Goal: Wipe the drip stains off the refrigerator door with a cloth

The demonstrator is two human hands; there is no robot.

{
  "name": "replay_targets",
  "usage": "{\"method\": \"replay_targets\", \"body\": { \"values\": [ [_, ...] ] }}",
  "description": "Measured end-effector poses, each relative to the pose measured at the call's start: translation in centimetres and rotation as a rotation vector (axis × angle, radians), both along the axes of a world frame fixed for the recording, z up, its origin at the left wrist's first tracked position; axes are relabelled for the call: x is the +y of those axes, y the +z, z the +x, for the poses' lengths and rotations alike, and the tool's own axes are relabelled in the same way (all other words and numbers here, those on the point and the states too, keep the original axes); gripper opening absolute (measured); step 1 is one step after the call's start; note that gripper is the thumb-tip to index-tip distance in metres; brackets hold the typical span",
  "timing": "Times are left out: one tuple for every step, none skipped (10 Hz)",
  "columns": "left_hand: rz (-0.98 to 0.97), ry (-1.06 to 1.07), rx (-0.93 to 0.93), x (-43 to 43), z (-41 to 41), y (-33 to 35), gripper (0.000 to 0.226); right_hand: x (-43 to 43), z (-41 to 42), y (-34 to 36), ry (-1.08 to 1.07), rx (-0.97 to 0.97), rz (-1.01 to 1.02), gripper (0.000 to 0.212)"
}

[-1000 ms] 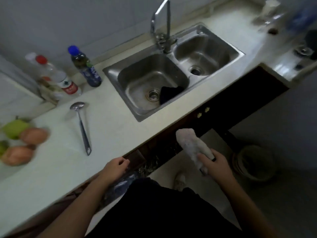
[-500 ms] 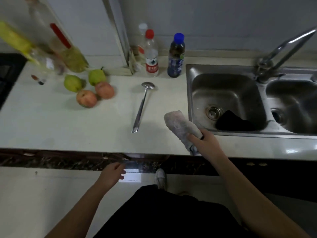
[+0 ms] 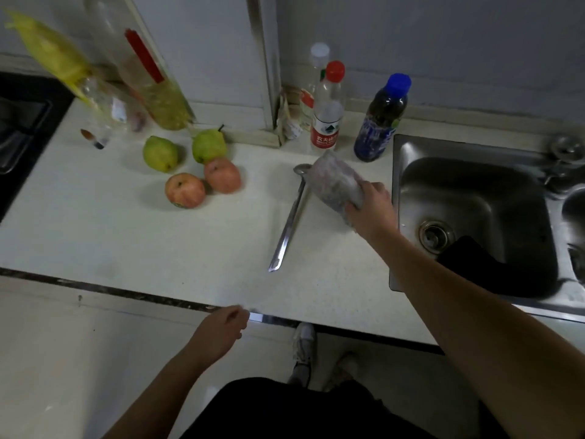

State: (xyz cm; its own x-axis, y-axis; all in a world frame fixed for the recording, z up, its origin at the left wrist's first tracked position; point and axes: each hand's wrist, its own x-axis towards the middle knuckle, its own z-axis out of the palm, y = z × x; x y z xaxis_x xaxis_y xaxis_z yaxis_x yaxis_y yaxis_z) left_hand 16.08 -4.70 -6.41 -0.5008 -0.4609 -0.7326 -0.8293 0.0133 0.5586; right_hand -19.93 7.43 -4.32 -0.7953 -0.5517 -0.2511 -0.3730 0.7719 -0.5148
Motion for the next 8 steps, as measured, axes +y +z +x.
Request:
{"method": "replay_targets", "body": {
  "values": [
    [-0.004,0.023,0.011,0.2,-0.1,0.1,0.059,0.6,-0.7,-1.3,0.122,0.056,0.102,0.058],
    [-0.024,0.055,0.038,0.4,0.0,0.0,0.067,1.4,-0.5,-1.2,0.165,0.162,0.106,0.058],
    [-0.036,0.044,0.033,0.4,0.2,0.3,0.063,2.6,-0.1,-0.6,0.169,0.216,0.119,0.065],
    [-0.045,0.041,0.021,0.4,0.4,0.3,0.057,3.5,0.6,-0.1,0.167,0.267,0.089,0.069],
    [-0.056,0.016,-0.029,1.1,0.4,0.7,0.059,4.3,1.3,-0.3,0.167,0.330,0.051,0.060],
    [-0.047,0.021,-0.054,1.9,0.6,0.8,0.057,5.1,1.7,-0.6,0.198,0.129,0.107,0.060],
    [-0.023,0.012,-0.083,2.7,1.4,0.3,0.056,5.6,1.5,0.3,0.192,0.004,0.096,0.064],
    [0.001,0.007,-0.075,3.6,2.1,-0.5,0.067,7.2,2.7,1.3,-0.001,-0.075,-0.021,0.053]
  ]
}}
